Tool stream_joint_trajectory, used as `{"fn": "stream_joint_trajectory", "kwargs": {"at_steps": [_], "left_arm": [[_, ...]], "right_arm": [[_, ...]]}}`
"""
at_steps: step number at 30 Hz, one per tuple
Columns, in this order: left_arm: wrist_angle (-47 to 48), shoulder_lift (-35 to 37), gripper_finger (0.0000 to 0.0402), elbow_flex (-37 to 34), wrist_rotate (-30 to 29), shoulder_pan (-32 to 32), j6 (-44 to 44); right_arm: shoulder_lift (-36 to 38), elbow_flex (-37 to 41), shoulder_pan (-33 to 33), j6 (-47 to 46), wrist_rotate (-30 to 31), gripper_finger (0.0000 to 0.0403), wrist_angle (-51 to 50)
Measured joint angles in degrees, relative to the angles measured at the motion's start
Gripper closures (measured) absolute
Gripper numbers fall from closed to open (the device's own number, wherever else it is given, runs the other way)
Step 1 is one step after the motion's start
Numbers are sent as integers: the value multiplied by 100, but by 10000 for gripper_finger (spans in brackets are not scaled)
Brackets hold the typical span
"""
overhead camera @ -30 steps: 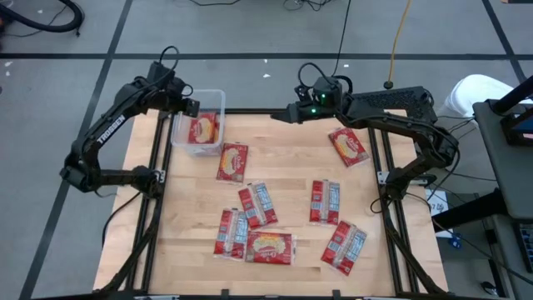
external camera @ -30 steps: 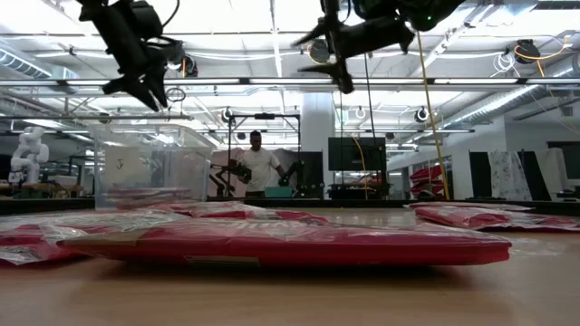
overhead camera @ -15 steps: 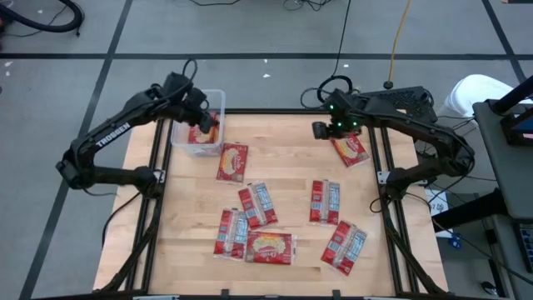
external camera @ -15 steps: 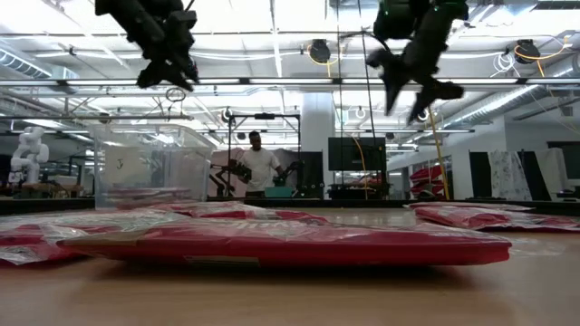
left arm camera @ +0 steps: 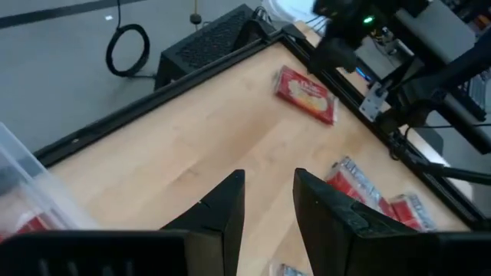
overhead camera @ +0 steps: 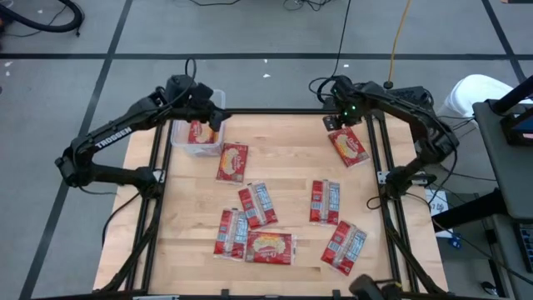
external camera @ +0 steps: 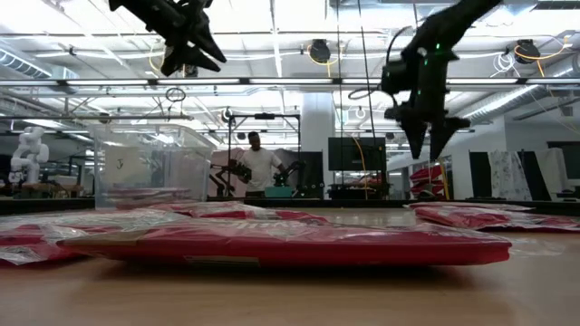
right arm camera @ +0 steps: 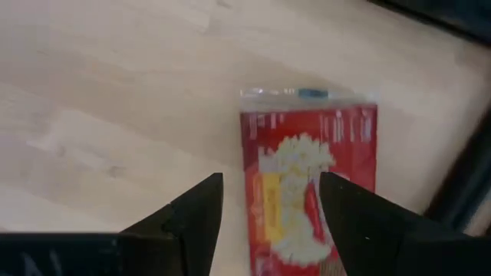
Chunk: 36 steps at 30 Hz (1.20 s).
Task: Sort popcorn bags into baskets
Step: Put the red popcorn bag into the transparent container
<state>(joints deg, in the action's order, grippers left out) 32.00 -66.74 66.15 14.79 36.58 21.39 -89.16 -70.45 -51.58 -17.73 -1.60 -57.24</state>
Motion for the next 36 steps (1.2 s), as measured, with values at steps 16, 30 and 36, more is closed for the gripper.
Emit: {"fn": "stream_joint_trajectory", "kwargs": {"at_steps": [16, 30, 36], "left_arm": [[-14, 0, 286, 0, -488, -639, 627], [-222, 0, 286, 0, -855, -756, 1097], [-235, -62, 286, 0, -1275, -1007, 1091]], "right_arm": [[-946, 1180, 118, 793, -1461, 193, 1405], [428, 1372, 1654, 425, -1209, 193, 1615], [790, 1364, 1102, 197, -1048, 193, 1182]]}}
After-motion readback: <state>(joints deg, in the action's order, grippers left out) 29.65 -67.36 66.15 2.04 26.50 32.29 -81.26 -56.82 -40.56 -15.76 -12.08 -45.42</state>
